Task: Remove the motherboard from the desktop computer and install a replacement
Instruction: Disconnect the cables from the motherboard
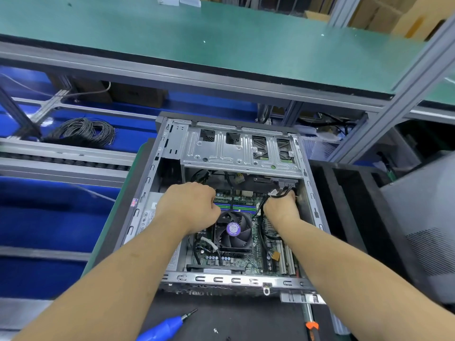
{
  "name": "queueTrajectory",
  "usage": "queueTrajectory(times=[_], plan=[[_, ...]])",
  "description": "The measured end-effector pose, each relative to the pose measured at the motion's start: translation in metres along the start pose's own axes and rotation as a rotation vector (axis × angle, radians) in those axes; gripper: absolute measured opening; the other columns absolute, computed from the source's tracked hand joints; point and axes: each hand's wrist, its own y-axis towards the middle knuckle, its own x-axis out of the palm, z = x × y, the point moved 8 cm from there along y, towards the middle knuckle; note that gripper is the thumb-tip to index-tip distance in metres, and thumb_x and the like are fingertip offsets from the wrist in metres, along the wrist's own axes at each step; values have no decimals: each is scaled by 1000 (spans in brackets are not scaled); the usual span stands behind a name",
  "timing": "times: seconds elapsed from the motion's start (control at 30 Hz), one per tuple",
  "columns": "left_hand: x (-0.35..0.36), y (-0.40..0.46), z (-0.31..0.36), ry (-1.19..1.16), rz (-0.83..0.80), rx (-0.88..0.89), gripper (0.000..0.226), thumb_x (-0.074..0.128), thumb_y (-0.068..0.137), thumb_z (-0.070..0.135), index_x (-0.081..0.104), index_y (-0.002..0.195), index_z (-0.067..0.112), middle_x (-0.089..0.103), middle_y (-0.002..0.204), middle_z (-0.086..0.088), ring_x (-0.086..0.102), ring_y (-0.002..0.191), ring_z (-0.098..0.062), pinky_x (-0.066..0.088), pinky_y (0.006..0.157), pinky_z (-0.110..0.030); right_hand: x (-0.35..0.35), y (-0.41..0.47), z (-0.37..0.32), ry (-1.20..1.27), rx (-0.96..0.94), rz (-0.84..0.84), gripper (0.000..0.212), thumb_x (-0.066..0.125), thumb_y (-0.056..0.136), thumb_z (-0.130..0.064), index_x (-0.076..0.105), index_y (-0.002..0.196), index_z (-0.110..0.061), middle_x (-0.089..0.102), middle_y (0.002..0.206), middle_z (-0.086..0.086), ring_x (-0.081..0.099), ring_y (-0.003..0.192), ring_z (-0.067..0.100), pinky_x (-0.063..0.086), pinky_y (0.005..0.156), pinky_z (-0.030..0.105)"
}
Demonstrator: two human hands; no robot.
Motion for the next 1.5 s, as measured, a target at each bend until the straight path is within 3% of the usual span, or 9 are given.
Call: queueTrajectory(times=[0.17,0.37,0.47,0.6,0.73,0.87,1.1,1.23,1.5], plan=[[0,0,0,0,-1,-2,21,42,83,36,54,72,22,59,70,6,56,67,-15,40,57,-28,8,8,2,-10,33,-61,26,51,89,-2,65,101,-21,61,96,-6,47,85,21,28,65,34],[0,-1,1,2,-14,-3,20,42,83,35,53,72,22,59,69,6,54,65,-15,38,56,-29,9,9,-4,28,75,-113,34,39,66,16,43,71,-18,32,64,-2,22,63,14,17,60,30],[0,-1,0,1,-16,-8,20,43,83,35,53,71,22,58,68,6,52,63,-14,36,55,-28,12,15,-5,7,77,-135,34,40,67,13,45,75,-19,31,66,-2,25,66,14,19,61,30],[-1,-1,0,3,-21,-10,20,43,83,35,52,71,22,58,68,6,52,62,-13,35,54,-28,14,25,-2,58,42,-41,35,49,88,5,61,113,-15,62,106,2,54,100,23,37,76,33],[-2,-1,1,4,-27,-5,20,43,84,35,54,73,23,58,69,6,52,64,-13,35,55,-28,18,26,-2,1,76,-60,39,50,90,0,59,124,-16,60,124,0,51,115,23,41,91,36],[-2,-2,1,-7,-21,-5,20,43,85,35,55,74,23,59,70,6,54,65,-15,38,56,-29,21,29,-2,27,74,-42,38,49,90,2,59,122,-17,60,121,0,52,110,22,35,77,33],[-3,-2,2,-7,-12,9,20,43,85,36,57,75,24,59,71,7,53,65,-14,33,54,-29,24,35,0,58,70,-58,38,49,94,-3,56,129,-16,56,128,8,49,117,28,40,90,38],[-2,-1,2,-6,-18,16,20,43,85,36,56,76,23,59,72,6,56,68,-16,34,55,-29,24,33,-2,31,82,-60,36,50,93,-3,60,125,-17,57,124,4,49,114,25,32,76,36],[-1,-2,2,-14,-13,13,20,43,85,36,56,76,23,59,72,6,54,66,-15,37,56,-29,23,34,0,23,71,-52,38,48,93,0,59,125,-17,56,124,5,50,113,25,31,75,36]])
